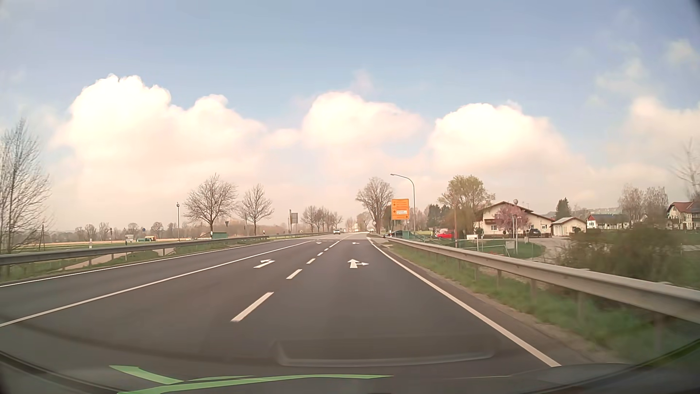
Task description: Follow the waypoints while adhering to traffic rules and regulations
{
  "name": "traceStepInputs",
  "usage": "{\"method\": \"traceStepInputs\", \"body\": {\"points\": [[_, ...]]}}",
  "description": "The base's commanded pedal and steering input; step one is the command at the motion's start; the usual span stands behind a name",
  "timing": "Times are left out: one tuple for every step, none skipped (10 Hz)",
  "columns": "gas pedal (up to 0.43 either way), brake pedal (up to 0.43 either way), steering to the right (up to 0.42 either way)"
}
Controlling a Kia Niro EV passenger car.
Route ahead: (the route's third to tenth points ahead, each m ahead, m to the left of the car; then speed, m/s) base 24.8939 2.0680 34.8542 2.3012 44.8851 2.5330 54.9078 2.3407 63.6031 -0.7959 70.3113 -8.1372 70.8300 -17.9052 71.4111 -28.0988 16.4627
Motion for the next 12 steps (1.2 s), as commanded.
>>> {"method": "traceStepInputs", "body": {"points": [[0.000,0.256,0.001],[0.000,0.250,0.001],[0.000,0.250,0.001],[0.000,0.256,0.001],[0.000,0.256,0.001],[0.000,0.250,0.001],[0.000,0.250,0.001],[0.000,0.250,0.001],[0.000,0.250,0.001],[0.000,0.250,0.001],[0.000,0.256,0.001],[0.000,0.256,0.001]]}}
